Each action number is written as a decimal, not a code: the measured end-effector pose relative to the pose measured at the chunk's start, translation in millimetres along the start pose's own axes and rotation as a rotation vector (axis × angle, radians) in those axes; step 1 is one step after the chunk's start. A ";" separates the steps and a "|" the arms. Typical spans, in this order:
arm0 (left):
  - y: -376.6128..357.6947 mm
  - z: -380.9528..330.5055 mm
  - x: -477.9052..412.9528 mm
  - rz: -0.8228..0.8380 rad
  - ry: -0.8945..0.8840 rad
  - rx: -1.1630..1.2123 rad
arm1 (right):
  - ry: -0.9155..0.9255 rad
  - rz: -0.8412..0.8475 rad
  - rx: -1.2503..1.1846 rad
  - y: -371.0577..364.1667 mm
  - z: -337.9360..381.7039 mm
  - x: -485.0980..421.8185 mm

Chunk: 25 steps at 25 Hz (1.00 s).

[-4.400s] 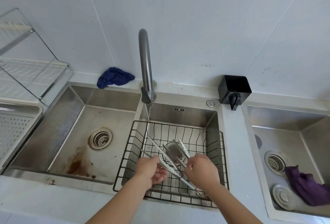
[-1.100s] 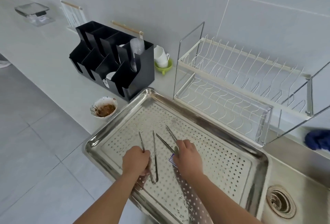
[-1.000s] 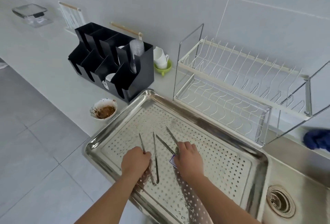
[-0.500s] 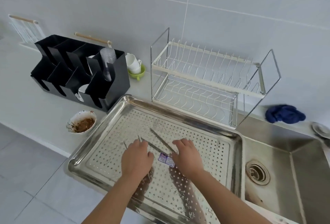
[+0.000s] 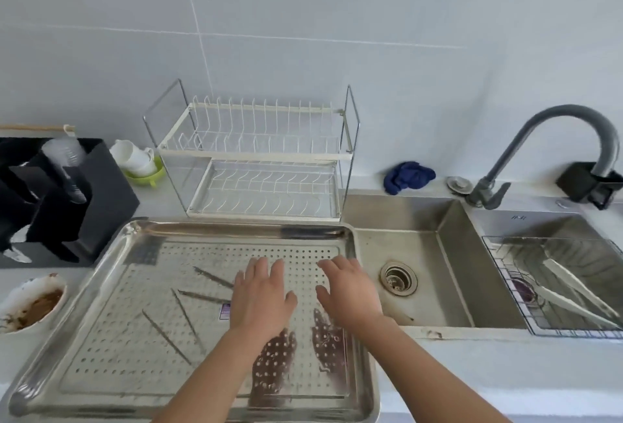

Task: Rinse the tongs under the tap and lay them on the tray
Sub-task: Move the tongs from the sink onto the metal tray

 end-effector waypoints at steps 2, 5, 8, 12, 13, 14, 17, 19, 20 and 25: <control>-0.4 -44.2 -4.8 -0.013 -0.049 0.012 | -0.036 -0.012 0.019 18.0 -36.0 14.1; -3.3 -123.9 -10.1 -0.037 -0.116 0.028 | -0.115 -0.036 0.003 45.4 -106.4 41.1; -10.3 -196.2 -11.7 -0.038 -0.158 0.033 | -0.187 -0.049 0.006 71.2 -171.6 66.0; -22.5 -304.1 -8.5 -0.026 -0.234 0.074 | -0.252 -0.054 0.043 105.5 -262.8 103.2; -25.6 -325.1 -7.8 -0.015 -0.244 0.071 | -0.278 -0.053 0.038 112.5 -282.1 111.4; -28.5 -341.7 -7.1 -0.003 -0.255 0.063 | -0.309 -0.053 0.031 119.1 -298.5 118.6; -33.7 -386.7 -9.2 0.016 -0.314 0.060 | -0.395 -0.076 0.006 138.7 -343.9 134.1; -36.9 -414.5 -15.9 0.008 -0.364 0.060 | -0.441 -0.091 -0.001 148.6 -372.9 139.9; -39.9 -427.4 -21.4 0.004 -0.391 0.065 | -0.465 -0.096 -0.005 151.8 -387.1 141.4; -71.2 -479.7 -51.7 0.025 -0.482 0.094 | -0.593 -0.062 -0.006 156.8 -448.9 143.9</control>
Point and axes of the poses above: each hand's wrist, its own x-axis away from the middle knuckle, its own y-axis out of the back of the hand, z = x × y, the point moved 6 cm from there along -x, towards the middle knuckle, and after that the axes turned 4 degrees about -z, right-handed, at the moved point
